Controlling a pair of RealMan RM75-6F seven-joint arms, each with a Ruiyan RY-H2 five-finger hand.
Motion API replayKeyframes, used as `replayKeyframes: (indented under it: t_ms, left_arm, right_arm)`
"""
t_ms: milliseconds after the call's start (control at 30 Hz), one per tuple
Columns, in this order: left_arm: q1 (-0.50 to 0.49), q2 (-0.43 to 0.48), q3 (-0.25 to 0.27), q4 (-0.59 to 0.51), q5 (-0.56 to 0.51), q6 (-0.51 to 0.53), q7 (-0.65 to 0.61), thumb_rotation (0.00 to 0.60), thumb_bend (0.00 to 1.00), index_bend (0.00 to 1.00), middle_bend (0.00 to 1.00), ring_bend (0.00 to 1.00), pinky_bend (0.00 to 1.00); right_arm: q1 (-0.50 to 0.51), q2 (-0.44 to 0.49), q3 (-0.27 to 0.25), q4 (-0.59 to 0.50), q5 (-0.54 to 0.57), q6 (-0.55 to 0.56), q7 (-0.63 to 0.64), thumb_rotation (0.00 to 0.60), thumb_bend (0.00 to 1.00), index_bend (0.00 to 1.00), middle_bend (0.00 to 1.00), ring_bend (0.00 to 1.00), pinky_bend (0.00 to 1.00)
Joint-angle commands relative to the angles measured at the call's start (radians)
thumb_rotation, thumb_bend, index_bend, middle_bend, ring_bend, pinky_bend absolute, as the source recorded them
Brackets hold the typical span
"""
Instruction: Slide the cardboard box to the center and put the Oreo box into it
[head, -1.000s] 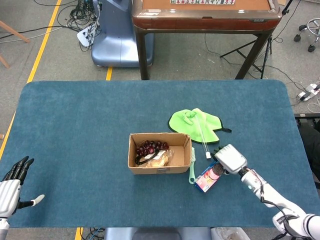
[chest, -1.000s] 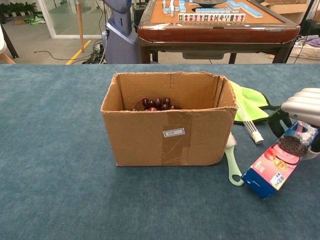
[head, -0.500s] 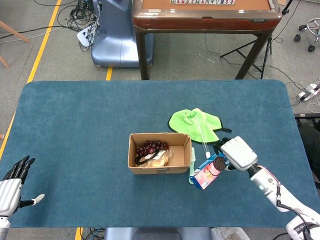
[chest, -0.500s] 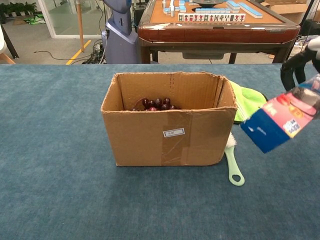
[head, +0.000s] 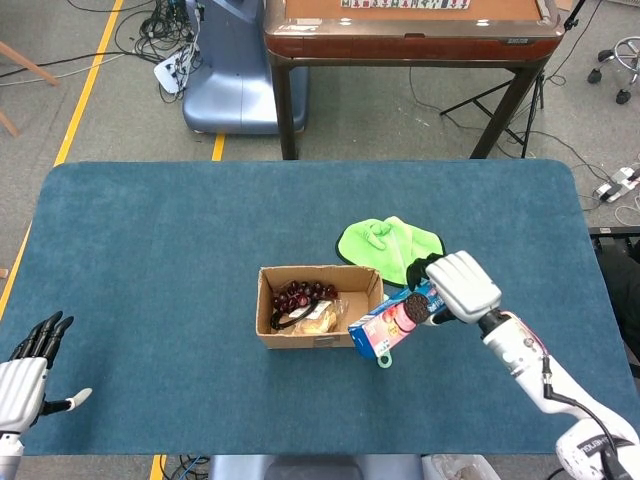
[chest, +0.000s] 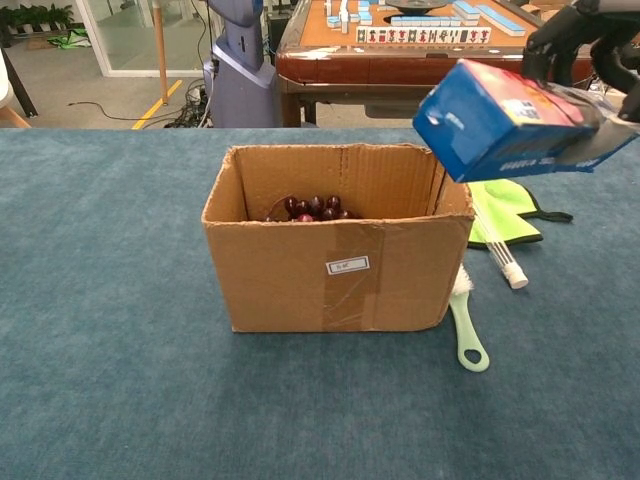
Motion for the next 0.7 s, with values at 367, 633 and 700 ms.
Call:
replayKeyframes:
  t_ms: [367,633,700]
  left_arm:
    - [0.002,0.007,0.003,-0.001,0.012,-0.003,-0.015,0.600,0.02,0.00,0.01,0.02,0.14]
    - [0.005,0.010,0.004,-0.001,0.018,0.000,-0.023,0.600,0.02,0.00,0.02,0.02,0.14]
    - [0.006,0.011,0.004,-0.001,0.021,0.002,-0.024,0.600,0.02,0.00,0.02,0.02,0.14]
  right_arm:
    - [0.283,-0.144,0.165,-0.049,0.577,-0.062,-0.161,0.600,0.04,0.62,0.64,0.66,0.72]
    - [0.389,-0.240,0.165,-0.009,0.737,-0.023,-0.217,0.600,0.03,0.62,0.63,0.65,0.72]
    - [0.405,-0.256,0.165,-0.001,0.768,-0.018,-0.220,0.600,0.03,0.62,0.61,0.64,0.72]
